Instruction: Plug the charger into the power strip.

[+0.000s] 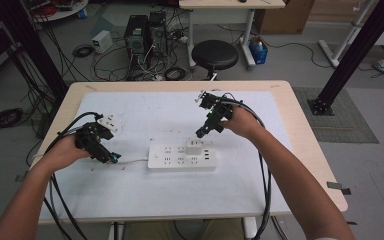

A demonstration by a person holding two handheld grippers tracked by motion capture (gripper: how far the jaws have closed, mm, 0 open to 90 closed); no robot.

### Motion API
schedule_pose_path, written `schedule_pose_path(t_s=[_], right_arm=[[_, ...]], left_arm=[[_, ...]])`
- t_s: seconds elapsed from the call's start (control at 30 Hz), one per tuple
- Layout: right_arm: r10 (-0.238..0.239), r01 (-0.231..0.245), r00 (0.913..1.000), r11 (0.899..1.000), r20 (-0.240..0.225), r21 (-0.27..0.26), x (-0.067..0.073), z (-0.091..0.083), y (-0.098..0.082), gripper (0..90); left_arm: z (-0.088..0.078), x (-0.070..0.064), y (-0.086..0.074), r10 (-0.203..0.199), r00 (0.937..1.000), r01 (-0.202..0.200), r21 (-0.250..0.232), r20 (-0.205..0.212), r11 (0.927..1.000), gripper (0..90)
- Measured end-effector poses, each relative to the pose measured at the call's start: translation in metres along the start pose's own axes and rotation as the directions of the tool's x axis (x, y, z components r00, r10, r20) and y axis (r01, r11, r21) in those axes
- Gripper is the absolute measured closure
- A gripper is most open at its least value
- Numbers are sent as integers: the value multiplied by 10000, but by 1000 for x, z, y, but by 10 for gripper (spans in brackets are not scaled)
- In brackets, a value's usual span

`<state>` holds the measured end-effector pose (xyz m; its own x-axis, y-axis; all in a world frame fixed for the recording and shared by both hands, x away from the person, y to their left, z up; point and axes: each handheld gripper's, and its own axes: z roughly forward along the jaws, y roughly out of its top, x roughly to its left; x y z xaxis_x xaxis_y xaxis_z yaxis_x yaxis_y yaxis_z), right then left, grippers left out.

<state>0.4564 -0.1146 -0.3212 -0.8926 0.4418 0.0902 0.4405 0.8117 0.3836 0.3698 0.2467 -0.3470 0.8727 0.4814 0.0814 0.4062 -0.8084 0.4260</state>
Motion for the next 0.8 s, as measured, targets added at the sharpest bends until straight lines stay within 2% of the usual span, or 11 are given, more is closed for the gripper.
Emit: schedule_pose_path(t_s=[0.03, 0.07, 0.1, 0.23, 0.33, 0.47, 0.57, 0.73, 0.8], right_arm=[[-45, 45, 10000, 10000, 10, -4, -1, -2, -1, 102], [-139, 139, 9999, 9999, -3, -34, -3, -3, -3, 23], [-78, 78, 9998, 10000, 204, 18, -3, -5, -4, 6], [62, -41, 9973, 9996, 736, -289, -4, -20, -17, 6], [492, -423, 9932, 9969, 1051, -664, -6, -34, -34, 6], [671, -563, 9835, 9961, 1678, -680, -3, -54, -59, 6], [1087, -923, 9718, 9920, 2094, -865, 0, -65, -79, 6], [1489, -1341, 9473, 9884, 2837, -709, 10, -74, -108, 6], [1542, -1383, 9440, 9876, 2917, -746, 13, -77, -117, 6]], left_arm=[[0, 0, 0, 41, 10000, -41, -3, -21, 10000, 193], [-1, 0, 1, 18, 10000, -18, -89, -6, 10000, 193], [-1, 0, 1, 37, 10000, -37, -141, 15, 9999, 193], [-2, -2, 2, 99, 9999, -99, -141, -26, 9999, 193], [-2, -1, 1, 93, 9999, -95, -150, -113, 9998, 193], [-6, -1, 4, 57, 9995, -67, -302, -322, 9995, 193], [-7, -1, 6, 37, 9988, -54, -344, -494, 9994, 193], [-8, -1, 6, -103, 9971, 79, -323, -752, 9994, 193], [-9, -1, 5, -206, 9966, 173, -424, -796, 9990, 193]])
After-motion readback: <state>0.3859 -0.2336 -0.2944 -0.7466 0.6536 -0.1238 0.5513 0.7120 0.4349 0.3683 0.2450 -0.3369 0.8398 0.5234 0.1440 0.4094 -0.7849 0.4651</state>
